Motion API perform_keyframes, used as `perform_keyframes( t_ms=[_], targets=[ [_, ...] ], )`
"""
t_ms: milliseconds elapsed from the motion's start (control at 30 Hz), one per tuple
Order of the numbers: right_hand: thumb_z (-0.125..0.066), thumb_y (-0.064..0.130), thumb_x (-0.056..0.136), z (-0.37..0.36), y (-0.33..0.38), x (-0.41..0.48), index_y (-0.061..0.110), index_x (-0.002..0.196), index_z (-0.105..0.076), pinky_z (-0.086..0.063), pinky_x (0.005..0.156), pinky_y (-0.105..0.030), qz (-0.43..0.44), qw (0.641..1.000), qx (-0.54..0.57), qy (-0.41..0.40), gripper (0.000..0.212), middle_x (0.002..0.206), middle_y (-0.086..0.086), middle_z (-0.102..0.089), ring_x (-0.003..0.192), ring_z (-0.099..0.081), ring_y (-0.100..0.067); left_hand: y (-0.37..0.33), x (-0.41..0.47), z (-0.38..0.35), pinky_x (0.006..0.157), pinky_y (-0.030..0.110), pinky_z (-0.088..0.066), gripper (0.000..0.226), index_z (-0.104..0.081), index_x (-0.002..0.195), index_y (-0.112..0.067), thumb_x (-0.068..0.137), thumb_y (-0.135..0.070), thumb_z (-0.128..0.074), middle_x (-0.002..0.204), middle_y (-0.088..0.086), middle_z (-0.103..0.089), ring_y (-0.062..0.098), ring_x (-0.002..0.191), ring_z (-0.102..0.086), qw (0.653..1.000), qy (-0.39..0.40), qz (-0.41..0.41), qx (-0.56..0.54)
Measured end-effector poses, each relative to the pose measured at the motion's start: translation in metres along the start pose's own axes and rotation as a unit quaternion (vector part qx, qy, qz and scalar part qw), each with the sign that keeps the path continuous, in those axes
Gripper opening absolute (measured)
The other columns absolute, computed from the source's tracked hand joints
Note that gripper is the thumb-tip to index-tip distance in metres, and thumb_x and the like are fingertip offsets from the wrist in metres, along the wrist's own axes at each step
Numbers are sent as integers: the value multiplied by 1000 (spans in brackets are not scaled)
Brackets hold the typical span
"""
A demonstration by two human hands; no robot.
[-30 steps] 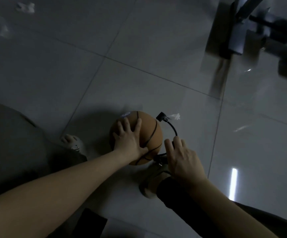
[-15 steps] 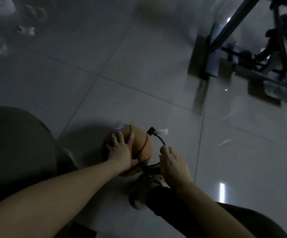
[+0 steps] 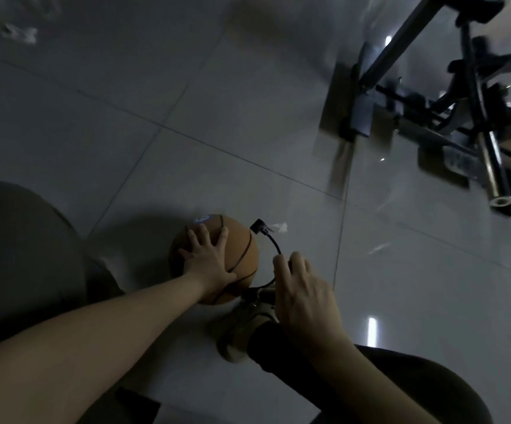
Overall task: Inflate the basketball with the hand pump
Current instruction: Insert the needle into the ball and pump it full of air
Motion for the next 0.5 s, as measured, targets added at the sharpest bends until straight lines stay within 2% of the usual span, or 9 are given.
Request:
perform_keyframes(
  t_ms=[167,367,500],
  targets=[
    [-54,11,90,-26,-21,14,10,105,-48,-27,39,-29,-16,1000,15,-14,17,86,-6,-42,60,-37,-18,1,-1,-8,111,70,-24,116,21,156,-30,82,-73,-58,161,28,19,57,146,8,999,-2,8,42],
    [-49,18,94,-64,-21,41,11,114,-46,-36,38,-32,-1,999,29,31,21,91,-7,-44,61,-40,-18,2,9,-2,113,68,-24,117,16,157,-34,79,-73,-63,163,24,14,53,148,6,999,-11,12,28],
    [-57,18,89,-93,-22,44,10,113,-47,-31,37,-30,18,998,27,49,27,90,-9,-45,61,-41,-19,0,14,1,110,68,-28,116,13,157,-34,79,-74,-63,163,23,10,52,148,1,999,-35,6,30]
  ],
)
Point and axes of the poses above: each hand's wrist, its own x-axis towards the middle knuckle, its own z-axis out of the back of the hand, y = z × x, the point moved 6 cm from there along x, towards the middle knuckle
